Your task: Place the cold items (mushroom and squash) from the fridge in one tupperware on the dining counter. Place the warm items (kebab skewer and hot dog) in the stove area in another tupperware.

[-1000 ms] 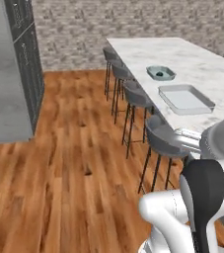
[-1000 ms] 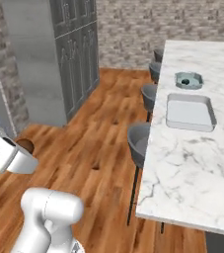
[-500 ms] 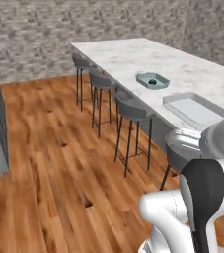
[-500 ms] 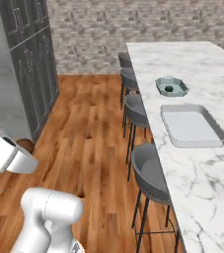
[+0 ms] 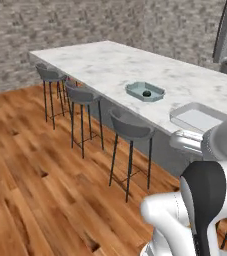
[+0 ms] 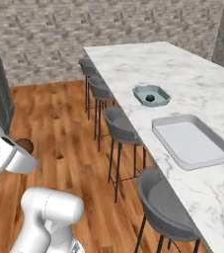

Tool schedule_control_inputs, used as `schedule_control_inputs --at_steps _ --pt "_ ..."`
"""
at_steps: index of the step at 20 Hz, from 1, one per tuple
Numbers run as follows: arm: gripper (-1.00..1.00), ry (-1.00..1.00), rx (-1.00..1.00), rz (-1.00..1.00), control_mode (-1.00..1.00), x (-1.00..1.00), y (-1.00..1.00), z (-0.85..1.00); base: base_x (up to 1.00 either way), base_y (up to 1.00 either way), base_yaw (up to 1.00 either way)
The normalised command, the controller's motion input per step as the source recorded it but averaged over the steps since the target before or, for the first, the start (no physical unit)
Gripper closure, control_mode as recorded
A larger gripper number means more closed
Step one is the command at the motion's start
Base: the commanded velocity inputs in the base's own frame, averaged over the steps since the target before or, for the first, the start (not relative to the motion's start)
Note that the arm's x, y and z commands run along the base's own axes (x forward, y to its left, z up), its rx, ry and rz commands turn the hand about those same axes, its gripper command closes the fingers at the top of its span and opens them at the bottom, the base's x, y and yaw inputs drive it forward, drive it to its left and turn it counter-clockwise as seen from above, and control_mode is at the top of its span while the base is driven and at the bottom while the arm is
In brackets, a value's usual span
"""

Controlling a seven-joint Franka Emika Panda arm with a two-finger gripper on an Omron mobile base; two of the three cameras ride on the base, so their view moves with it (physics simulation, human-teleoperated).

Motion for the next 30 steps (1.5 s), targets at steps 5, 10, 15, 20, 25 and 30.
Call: schedule_control_inputs --at_steps 5,10,15,20,25,30 --pt "1.0 0.0 0.0 0.0 1.0 0.0 0.0 0.0 0.96 0.6 -0.44" --pt "1.0 0.0 0.0 0.0 1.0 0.0 0.0 0.0 0.89 0.72 -0.47" --pt "1.0 0.0 0.0 0.0 1.0 0.0 0.0 0.0 0.82 0.82 -0.52" --pt "1.0 0.0 0.0 0.0 1.0 0.0 0.0 0.0 0.8 0.81 -0.53" --pt "1.0 0.0 0.0 0.0 1.0 0.0 0.0 0.0 0.83 0.75 -0.52" --pt "1.0 0.0 0.0 0.0 1.0 0.0 0.0 0.0 0.87 0.53 -0.51"
